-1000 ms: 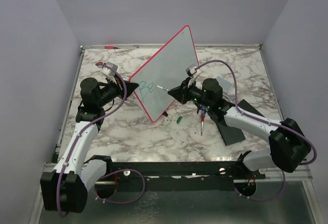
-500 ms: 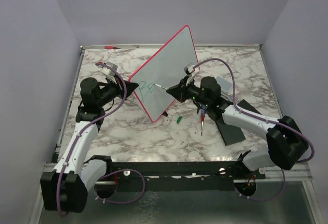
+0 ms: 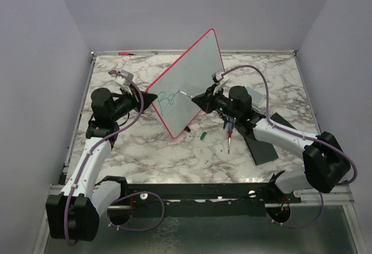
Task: Write a sentence on the whiteboard
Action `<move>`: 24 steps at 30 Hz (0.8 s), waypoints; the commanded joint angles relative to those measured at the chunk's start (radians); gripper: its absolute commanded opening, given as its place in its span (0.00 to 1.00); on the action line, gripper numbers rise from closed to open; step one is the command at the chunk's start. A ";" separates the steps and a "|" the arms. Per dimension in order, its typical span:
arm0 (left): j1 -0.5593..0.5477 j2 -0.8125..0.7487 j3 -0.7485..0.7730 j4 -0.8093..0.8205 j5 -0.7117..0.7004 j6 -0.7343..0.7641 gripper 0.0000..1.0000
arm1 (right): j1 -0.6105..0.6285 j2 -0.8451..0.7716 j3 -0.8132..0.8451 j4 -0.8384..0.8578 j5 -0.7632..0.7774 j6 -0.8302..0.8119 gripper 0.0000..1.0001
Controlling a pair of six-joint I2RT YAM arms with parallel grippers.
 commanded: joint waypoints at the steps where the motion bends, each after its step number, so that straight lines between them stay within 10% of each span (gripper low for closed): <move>1: -0.018 0.029 -0.040 -0.166 0.055 0.076 0.00 | -0.007 -0.051 0.005 0.017 -0.009 -0.033 0.01; 24: -0.019 0.032 -0.040 -0.165 0.058 0.075 0.00 | -0.007 0.015 0.075 0.058 -0.116 -0.021 0.01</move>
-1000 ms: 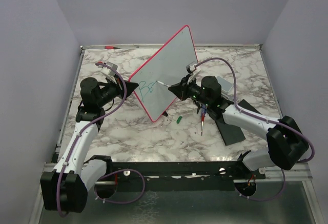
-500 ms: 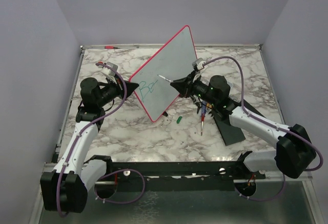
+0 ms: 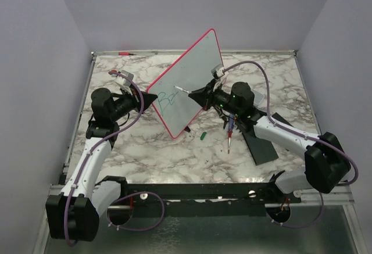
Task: Write a sentence on the whiteboard
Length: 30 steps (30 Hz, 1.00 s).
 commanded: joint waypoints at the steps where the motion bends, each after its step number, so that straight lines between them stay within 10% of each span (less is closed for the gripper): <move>1: -0.018 0.034 -0.040 -0.163 0.053 0.072 0.00 | -0.003 0.036 0.022 0.017 -0.005 -0.001 0.01; 30: -0.024 0.036 -0.042 -0.163 0.049 0.070 0.00 | -0.001 -0.042 -0.141 -0.033 0.138 0.034 0.00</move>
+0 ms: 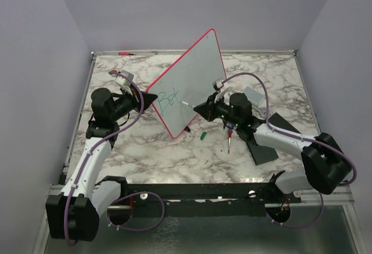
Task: Write a sentence on the whiteboard
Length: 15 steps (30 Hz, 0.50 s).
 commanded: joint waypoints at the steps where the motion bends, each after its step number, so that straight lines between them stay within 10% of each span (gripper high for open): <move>1: -0.024 0.034 -0.042 -0.163 0.049 0.070 0.00 | -0.002 -0.066 0.028 -0.023 0.093 -0.018 0.00; 15: -0.024 0.034 -0.042 -0.163 0.051 0.070 0.00 | -0.002 -0.068 0.091 -0.029 0.040 -0.034 0.01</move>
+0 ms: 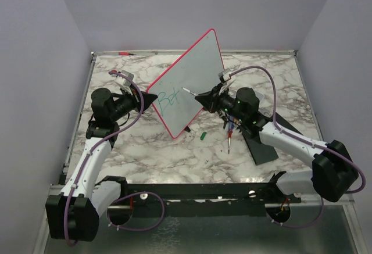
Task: Write a sentence on the whiteboard
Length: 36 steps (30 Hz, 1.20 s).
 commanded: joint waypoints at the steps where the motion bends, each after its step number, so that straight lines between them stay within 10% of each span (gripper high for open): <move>1: -0.023 0.035 -0.042 -0.163 0.051 0.070 0.00 | -0.002 0.038 0.016 0.000 -0.029 -0.009 0.01; 36: -0.024 0.038 -0.042 -0.163 0.051 0.071 0.00 | -0.004 0.134 0.076 -0.028 0.077 -0.014 0.01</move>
